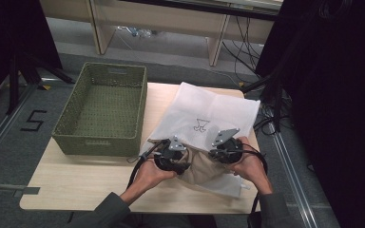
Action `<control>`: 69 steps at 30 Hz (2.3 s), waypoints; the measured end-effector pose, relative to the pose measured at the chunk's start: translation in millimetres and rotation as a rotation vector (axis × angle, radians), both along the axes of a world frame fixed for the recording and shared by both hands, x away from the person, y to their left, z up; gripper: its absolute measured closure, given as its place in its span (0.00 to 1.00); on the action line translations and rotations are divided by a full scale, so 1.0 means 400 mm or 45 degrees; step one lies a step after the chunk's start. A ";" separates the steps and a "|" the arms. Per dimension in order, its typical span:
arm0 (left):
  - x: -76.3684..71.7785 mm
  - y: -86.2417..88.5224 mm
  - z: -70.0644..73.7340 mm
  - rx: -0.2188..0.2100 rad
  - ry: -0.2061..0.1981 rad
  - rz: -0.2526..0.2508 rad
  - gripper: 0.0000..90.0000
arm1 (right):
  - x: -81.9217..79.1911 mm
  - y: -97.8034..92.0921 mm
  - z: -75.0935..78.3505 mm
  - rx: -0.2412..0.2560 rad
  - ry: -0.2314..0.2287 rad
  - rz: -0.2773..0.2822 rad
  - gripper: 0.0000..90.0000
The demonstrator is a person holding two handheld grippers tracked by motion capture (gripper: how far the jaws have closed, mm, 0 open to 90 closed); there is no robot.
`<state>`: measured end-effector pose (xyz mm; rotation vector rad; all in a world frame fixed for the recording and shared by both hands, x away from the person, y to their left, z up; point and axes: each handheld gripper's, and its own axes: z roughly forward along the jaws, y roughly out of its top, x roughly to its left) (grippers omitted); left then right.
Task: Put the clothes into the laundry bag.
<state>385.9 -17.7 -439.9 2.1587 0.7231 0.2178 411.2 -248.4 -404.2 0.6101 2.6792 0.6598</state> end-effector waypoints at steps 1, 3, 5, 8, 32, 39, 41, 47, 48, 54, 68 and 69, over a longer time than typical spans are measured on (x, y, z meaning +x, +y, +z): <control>0.000 0.000 0.000 0.000 0.000 0.000 0.60 | 0.000 0.000 0.000 0.000 0.000 0.000 0.98; -0.015 0.001 0.021 -0.018 -0.006 -0.028 0.59 | -0.006 -0.004 0.022 0.012 -0.003 0.003 0.98; -0.035 -0.012 0.028 -0.014 0.010 -0.081 0.59 | -0.007 -0.005 0.037 0.016 -0.013 0.020 0.98; -0.053 -0.051 0.004 0.042 0.037 -0.128 0.56 | -0.009 -0.008 0.049 0.050 -0.008 0.032 0.98; 0.067 -0.120 -0.078 -0.019 0.014 0.138 0.98 | -0.008 -0.022 0.047 0.101 0.070 0.025 0.98; 0.007 -0.109 -0.070 -0.022 0.083 -0.054 0.74 | -0.005 -0.026 0.043 0.102 0.076 0.023 0.98; -0.021 -0.111 -0.068 0.014 0.099 -0.105 0.58 | -0.005 -0.025 0.043 0.102 0.088 0.017 0.98; -0.034 -0.124 -0.080 0.080 0.097 -0.114 0.47 | -0.004 -0.024 0.041 0.101 0.093 0.015 0.98; -0.034 -0.125 -0.083 0.088 0.095 -0.110 0.47 | -0.003 -0.024 0.040 0.101 0.089 0.024 0.98; -0.027 -0.153 -0.112 0.167 0.061 -0.102 0.44 | -0.003 -0.024 0.038 0.097 0.097 0.025 0.98; 0.023 -0.171 -0.098 0.182 -0.035 -0.007 0.96 | -0.003 -0.022 0.036 0.101 0.109 0.048 0.98; 0.031 -0.174 -0.095 0.165 -0.043 0.018 0.96 | -0.004 -0.021 0.037 0.104 0.112 0.045 0.98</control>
